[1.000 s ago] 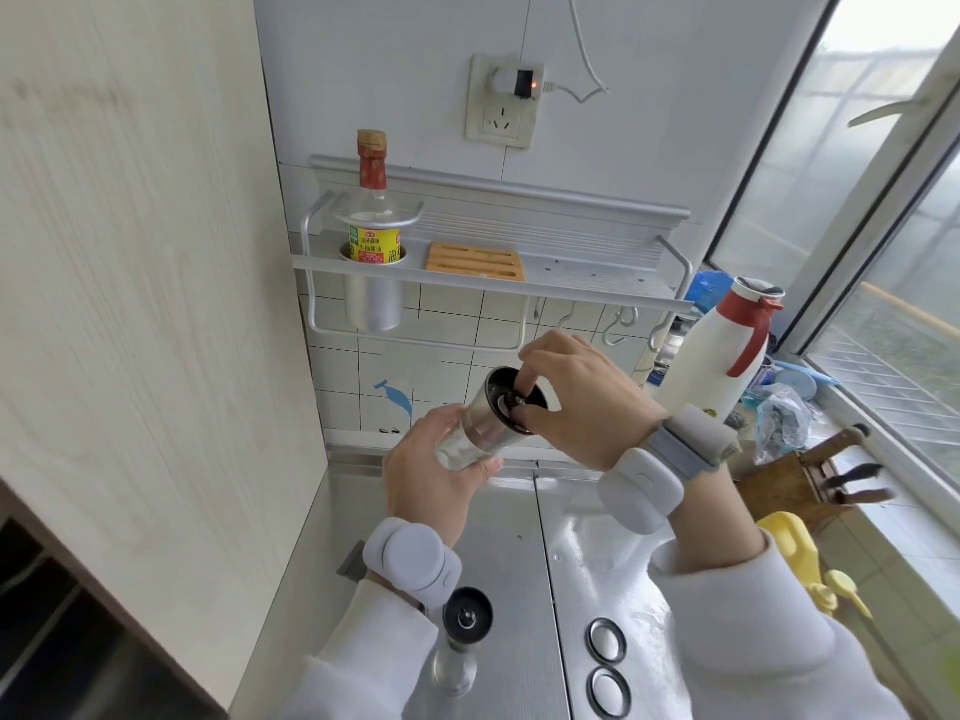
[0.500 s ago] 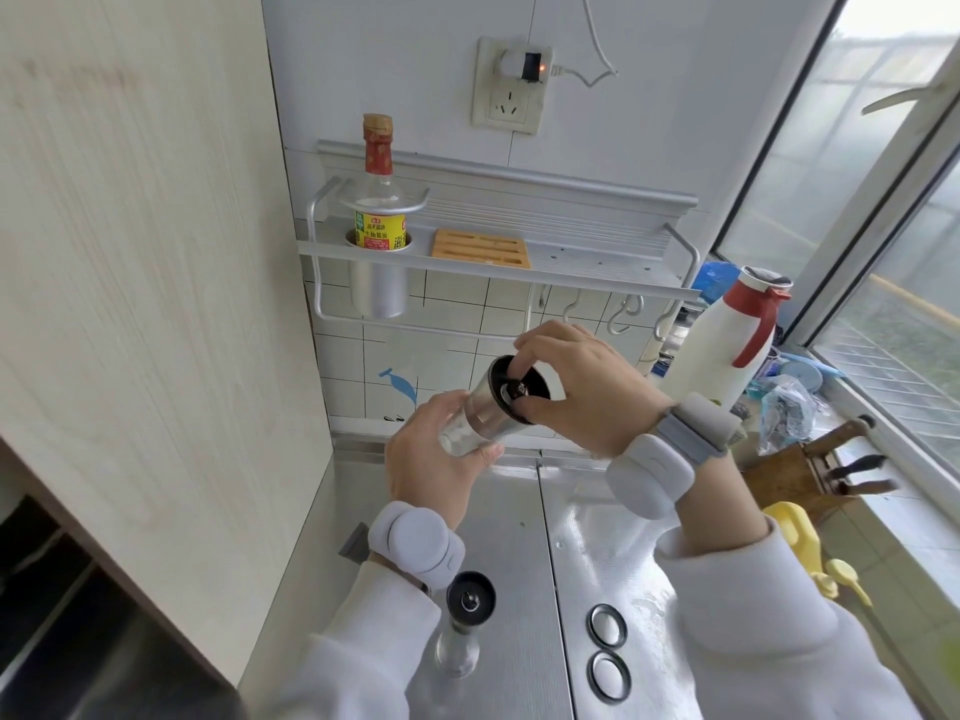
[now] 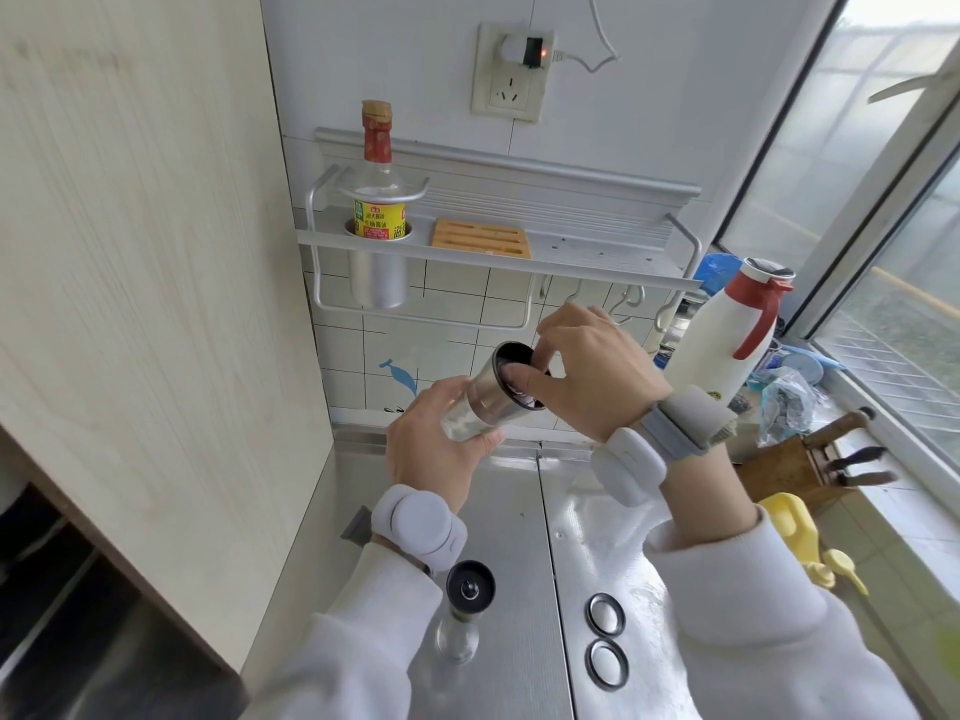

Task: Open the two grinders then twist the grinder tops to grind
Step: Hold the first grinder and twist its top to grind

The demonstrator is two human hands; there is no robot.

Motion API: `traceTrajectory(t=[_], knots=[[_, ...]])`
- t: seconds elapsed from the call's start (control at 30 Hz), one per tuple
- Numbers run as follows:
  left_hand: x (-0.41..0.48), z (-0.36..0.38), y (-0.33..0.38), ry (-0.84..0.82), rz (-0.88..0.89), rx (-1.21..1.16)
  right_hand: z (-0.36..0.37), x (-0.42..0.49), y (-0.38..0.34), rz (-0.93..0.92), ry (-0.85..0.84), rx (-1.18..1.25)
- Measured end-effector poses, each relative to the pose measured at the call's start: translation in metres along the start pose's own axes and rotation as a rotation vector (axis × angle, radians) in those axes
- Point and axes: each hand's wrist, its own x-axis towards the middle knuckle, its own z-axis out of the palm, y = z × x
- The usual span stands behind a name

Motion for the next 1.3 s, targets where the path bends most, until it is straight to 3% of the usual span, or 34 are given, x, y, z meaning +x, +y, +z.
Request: traceTrajectory(t=[0.23,0.43,0.63,0.73,0.9,1.07,1.13,1.3], knots=[[-0.001,0.002,-0.007,0.004,0.007,0.005,0.002,-0.001,0.0,-0.119,-0.1,0.134],[-0.001,0.001,-0.009,0.016,0.019,0.008,0.007,0.0,-0.004,0.02,-0.037,-0.025],[-0.001,-0.002,-0.012,0.0,0.022,0.034,0.007,0.0,-0.001,-0.141,-0.173,0.111],[-0.001,-0.002,-0.012,-0.004,0.018,0.029,0.007,-0.001,-0.004,-0.094,-0.111,0.134],[-0.001,-0.003,-0.013,-0.001,0.012,0.011,0.012,0.002,-0.006,0.006,-0.036,-0.034],[0.0,-0.003,-0.016,0.008,0.023,0.032,0.009,0.0,-0.004,-0.163,-0.145,0.169],[0.0,-0.004,-0.016,0.012,0.03,0.044,0.008,-0.001,-0.004,-0.173,-0.117,0.218],[0.0,-0.004,-0.015,0.012,0.016,0.021,0.015,0.002,-0.004,-0.022,0.005,0.041]])
